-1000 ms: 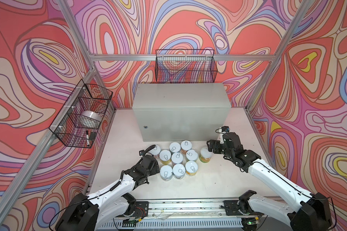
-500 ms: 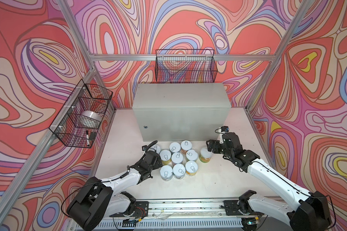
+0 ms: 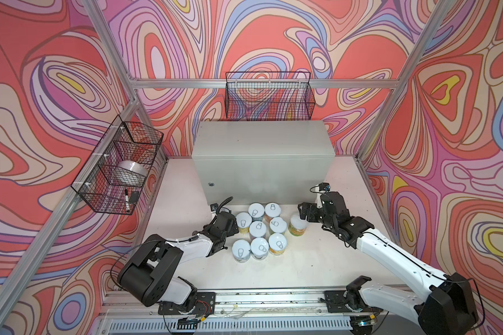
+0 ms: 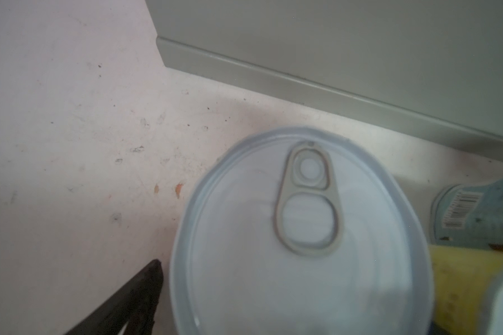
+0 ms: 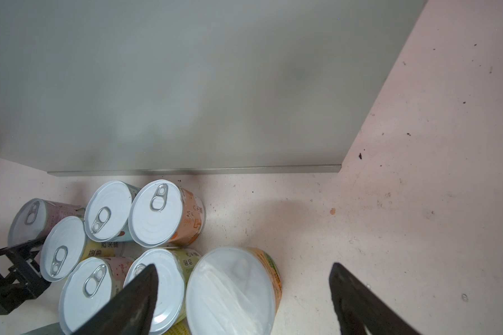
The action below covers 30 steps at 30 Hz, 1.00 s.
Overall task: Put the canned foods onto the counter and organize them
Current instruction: 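Lower the left gripper around the pink-labelled can and close it, then lift the pink can with the left gripper up over the grey cabinet top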
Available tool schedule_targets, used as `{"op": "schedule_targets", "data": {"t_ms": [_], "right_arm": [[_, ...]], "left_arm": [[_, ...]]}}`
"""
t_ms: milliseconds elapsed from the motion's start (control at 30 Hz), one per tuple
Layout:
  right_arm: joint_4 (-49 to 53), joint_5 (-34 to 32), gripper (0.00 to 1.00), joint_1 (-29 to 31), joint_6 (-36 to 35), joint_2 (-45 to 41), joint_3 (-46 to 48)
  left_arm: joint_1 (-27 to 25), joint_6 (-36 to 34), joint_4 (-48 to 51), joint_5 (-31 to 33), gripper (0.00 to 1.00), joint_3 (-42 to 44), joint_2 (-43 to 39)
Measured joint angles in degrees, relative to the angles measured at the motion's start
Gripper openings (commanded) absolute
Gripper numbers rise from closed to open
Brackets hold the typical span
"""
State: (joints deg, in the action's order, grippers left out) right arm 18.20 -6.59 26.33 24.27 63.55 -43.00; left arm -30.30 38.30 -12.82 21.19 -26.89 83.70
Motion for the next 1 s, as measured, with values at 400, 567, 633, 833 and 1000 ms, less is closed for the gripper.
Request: {"op": "schedule_targets", "data": {"t_ms": [400, 567, 633, 833, 1000], "right_arm": [[-1.62, 0.00, 0.95, 0.00, 0.00, 2.45, -0.02], [-2.10, 0.00, 0.95, 0.00, 0.00, 3.34, -0.09], [-2.36, 0.02, 0.95, 0.00, 0.02, 4.02, -0.17], [-2.56, 0.02, 0.95, 0.00, 0.07, 5.88, -0.74], [-3.87, 0.11, 0.95, 0.00, 0.24, 6.51, -2.16]], "left_arm": [[1.01, -0.37, -2.34, 1.36, 0.90, -5.27, 6.45], [1.46, 0.39, -2.14, 1.84, 0.74, -5.57, 7.15], [1.42, 0.42, -2.03, 3.17, 0.56, -5.68, 7.08], [1.51, 0.26, 0.46, 3.96, 0.00, -6.03, 6.08], [1.53, -0.79, 8.04, 3.54, 0.00, -6.05, 2.01]]}}
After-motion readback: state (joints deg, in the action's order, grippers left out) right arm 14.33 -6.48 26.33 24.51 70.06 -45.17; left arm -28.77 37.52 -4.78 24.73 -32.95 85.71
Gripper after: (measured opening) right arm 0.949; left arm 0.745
